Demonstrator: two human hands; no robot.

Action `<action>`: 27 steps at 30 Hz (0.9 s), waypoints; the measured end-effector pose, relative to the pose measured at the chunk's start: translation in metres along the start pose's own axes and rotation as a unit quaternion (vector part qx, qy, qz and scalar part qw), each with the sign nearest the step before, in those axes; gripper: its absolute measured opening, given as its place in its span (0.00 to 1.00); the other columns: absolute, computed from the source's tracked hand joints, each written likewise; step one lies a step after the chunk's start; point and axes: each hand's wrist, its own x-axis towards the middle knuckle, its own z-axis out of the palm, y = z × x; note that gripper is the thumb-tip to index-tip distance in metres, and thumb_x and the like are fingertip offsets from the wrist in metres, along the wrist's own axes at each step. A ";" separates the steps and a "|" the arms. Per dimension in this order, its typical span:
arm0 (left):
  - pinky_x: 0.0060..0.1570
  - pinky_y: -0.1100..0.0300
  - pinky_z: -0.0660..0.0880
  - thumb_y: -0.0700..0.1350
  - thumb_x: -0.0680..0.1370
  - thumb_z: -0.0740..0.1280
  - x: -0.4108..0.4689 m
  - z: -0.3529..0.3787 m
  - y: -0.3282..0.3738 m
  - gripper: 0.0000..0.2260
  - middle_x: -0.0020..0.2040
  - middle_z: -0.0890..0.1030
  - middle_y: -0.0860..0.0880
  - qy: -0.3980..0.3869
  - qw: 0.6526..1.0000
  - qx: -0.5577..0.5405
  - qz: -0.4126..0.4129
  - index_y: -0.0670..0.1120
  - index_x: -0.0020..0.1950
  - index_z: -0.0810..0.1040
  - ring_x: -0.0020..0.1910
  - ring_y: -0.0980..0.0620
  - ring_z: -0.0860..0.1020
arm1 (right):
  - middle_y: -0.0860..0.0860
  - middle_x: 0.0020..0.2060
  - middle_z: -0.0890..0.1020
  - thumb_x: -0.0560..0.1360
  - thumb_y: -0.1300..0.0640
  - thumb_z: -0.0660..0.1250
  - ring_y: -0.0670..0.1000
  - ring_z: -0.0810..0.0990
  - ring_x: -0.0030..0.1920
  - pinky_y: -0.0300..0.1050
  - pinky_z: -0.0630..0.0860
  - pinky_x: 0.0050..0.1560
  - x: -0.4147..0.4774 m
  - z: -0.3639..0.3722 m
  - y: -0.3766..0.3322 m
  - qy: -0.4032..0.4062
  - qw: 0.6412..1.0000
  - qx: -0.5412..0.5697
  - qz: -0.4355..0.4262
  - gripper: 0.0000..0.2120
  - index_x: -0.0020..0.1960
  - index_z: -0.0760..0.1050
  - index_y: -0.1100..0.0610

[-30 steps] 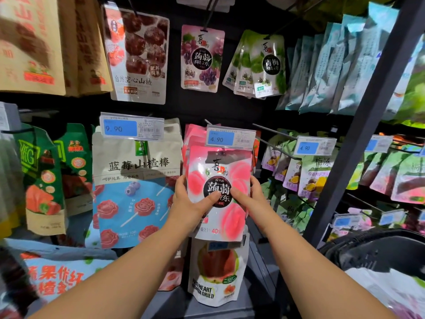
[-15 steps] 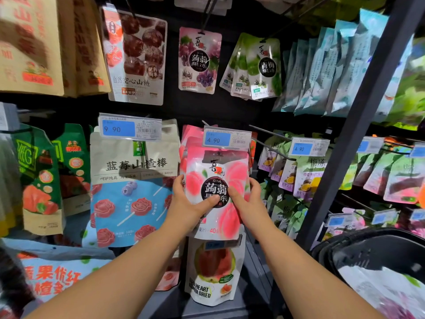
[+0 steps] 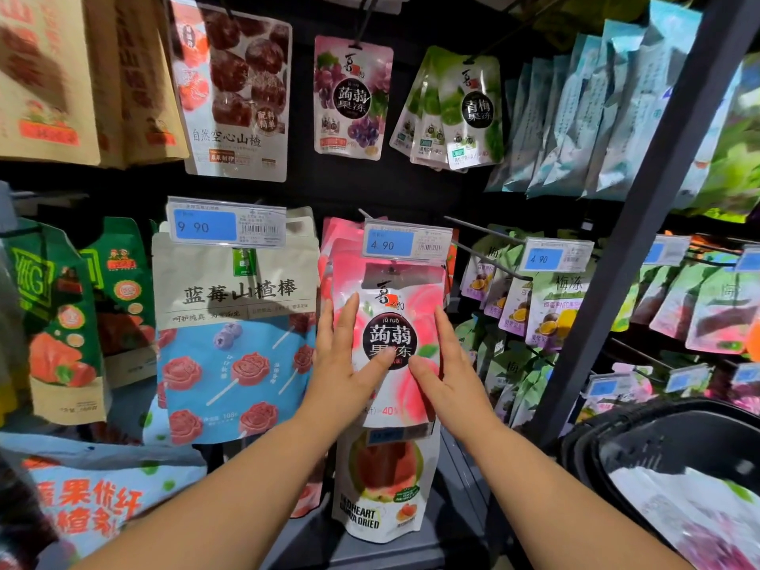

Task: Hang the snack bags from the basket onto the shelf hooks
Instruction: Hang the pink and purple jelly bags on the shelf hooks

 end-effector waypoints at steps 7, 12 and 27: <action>0.75 0.48 0.47 0.72 0.62 0.61 -0.001 -0.009 -0.018 0.41 0.74 0.38 0.66 -0.030 0.999 0.038 -0.006 0.77 0.67 0.40 0.75 0.62 0.40 | 0.33 0.73 0.55 0.75 0.42 0.69 0.38 0.56 0.72 0.43 0.58 0.71 0.002 0.004 0.003 -0.059 0.998 0.026 0.010 0.45 0.76 0.37 0.30; 0.74 0.47 0.46 0.73 0.61 0.65 0.007 -0.015 -0.031 0.42 0.77 0.33 0.61 -0.071 0.996 0.049 0.004 0.84 0.64 0.36 0.77 0.58 0.36 | 0.30 0.72 0.53 0.71 0.39 0.73 0.38 0.55 0.73 0.43 0.58 0.71 0.011 -0.002 0.006 -0.081 0.996 0.017 0.017 0.50 0.75 0.37 0.29; 0.74 0.42 0.48 0.57 0.73 0.74 0.038 -0.003 -0.043 0.44 0.78 0.31 0.54 -0.085 0.994 0.044 -0.046 0.77 0.67 0.39 0.78 0.51 0.36 | 0.42 0.80 0.45 0.72 0.43 0.74 0.45 0.51 0.79 0.40 0.57 0.67 0.053 -0.006 0.019 -0.094 0.995 -0.040 0.010 0.50 0.75 0.36 0.31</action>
